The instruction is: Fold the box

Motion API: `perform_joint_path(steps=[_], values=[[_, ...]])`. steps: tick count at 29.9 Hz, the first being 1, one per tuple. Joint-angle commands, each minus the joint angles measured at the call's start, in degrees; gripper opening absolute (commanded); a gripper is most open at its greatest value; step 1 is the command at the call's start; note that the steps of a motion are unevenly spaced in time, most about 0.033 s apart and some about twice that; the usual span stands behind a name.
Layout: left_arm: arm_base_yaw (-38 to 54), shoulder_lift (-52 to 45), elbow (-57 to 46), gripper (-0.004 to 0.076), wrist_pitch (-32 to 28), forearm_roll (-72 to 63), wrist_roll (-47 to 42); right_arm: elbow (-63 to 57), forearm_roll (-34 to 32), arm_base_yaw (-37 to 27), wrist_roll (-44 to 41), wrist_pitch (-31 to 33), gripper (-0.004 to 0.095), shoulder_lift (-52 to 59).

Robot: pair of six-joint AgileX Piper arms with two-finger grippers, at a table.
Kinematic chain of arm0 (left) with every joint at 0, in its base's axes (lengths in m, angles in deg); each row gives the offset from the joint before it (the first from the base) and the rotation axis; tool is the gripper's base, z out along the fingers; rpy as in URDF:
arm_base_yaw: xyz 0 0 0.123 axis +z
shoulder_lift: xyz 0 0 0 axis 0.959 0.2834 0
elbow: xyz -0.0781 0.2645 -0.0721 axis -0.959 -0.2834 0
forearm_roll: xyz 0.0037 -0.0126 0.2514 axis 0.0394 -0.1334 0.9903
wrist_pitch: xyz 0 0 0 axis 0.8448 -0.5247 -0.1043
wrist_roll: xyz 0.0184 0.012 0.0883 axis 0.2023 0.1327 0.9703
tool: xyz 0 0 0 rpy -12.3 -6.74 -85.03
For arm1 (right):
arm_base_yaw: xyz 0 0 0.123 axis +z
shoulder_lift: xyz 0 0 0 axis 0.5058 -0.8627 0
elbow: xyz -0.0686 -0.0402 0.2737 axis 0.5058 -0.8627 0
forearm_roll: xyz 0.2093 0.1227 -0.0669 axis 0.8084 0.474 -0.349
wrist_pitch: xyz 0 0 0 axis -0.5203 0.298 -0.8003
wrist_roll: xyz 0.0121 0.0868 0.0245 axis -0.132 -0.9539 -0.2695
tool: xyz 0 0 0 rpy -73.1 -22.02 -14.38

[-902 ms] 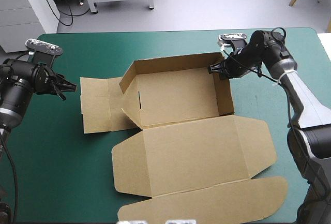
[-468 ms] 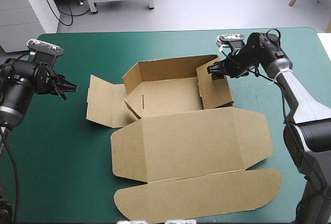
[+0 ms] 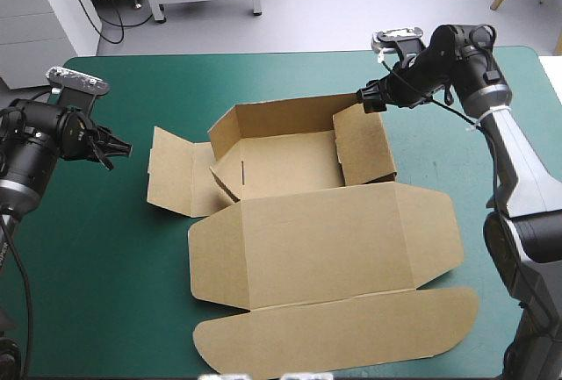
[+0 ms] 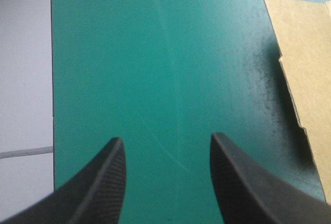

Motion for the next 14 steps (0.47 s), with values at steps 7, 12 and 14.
perform_joint_path(steps=[7, 12, 14], values=[[0.1, -1.8, 1.6, 0.0356, -1.9, 0.3, -0.1, 2.0, -0.7, 0.1, -0.4, -0.9, 0.0566, 12.5], [0.1, -1.8, 1.6, 0.0356, -2.2, 0.3, -0.4, 2.0, -8.5, 3.7, -1.9, -0.9, 0.0562, 17.2], [0.1, -1.8, 1.6, 0.0356, -2.2, 0.3, -0.4, 2.0, -10.8, 5.9, -2.9, -0.9, 0.0562, 18.9]])
